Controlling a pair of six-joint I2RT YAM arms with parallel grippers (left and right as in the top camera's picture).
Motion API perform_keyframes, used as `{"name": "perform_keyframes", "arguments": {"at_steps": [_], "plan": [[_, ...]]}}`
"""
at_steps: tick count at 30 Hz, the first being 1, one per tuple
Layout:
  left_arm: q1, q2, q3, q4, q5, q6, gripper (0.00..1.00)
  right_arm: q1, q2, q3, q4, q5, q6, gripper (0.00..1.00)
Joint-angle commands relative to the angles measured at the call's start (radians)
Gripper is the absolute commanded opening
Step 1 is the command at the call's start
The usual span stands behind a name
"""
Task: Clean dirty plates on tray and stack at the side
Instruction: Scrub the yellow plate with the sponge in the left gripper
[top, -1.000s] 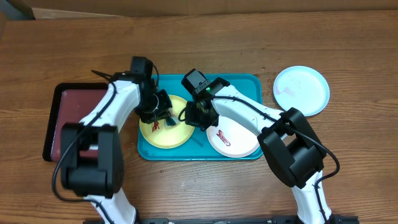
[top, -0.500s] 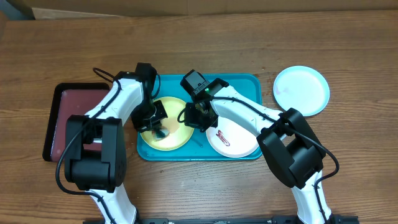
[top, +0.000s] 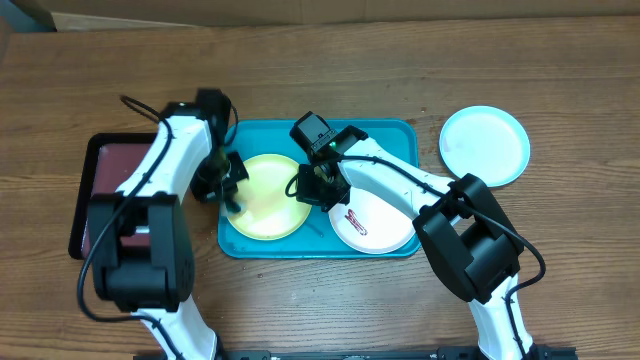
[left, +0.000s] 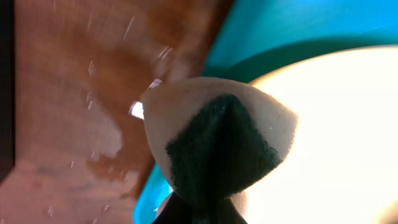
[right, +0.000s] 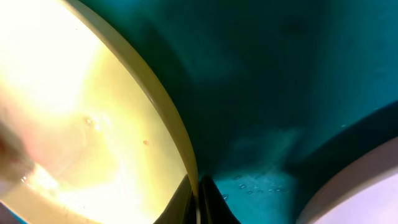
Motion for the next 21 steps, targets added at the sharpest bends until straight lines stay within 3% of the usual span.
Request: {"name": "perform_keyframes", "arguments": {"at_steps": [1,9,17,21], "plan": [[0.002,-0.069,0.041,0.037,0.165,0.136,0.04,-0.003,-0.023,0.006,0.007,0.023,0.004,0.04],[-0.061,-0.018,-0.022,0.154,0.357,0.123,0.04,-0.003,-0.023,0.006,0.014,0.023,0.005,0.04],[-0.088,0.037,-0.059,0.186,0.349,0.093,0.04,-0.003,-0.023,0.006,0.010,0.023,0.004,0.04],[-0.088,0.081,-0.061,0.177,0.259,0.086,0.04,-0.003,-0.023,0.006,0.009,0.023,0.004,0.04]]}}
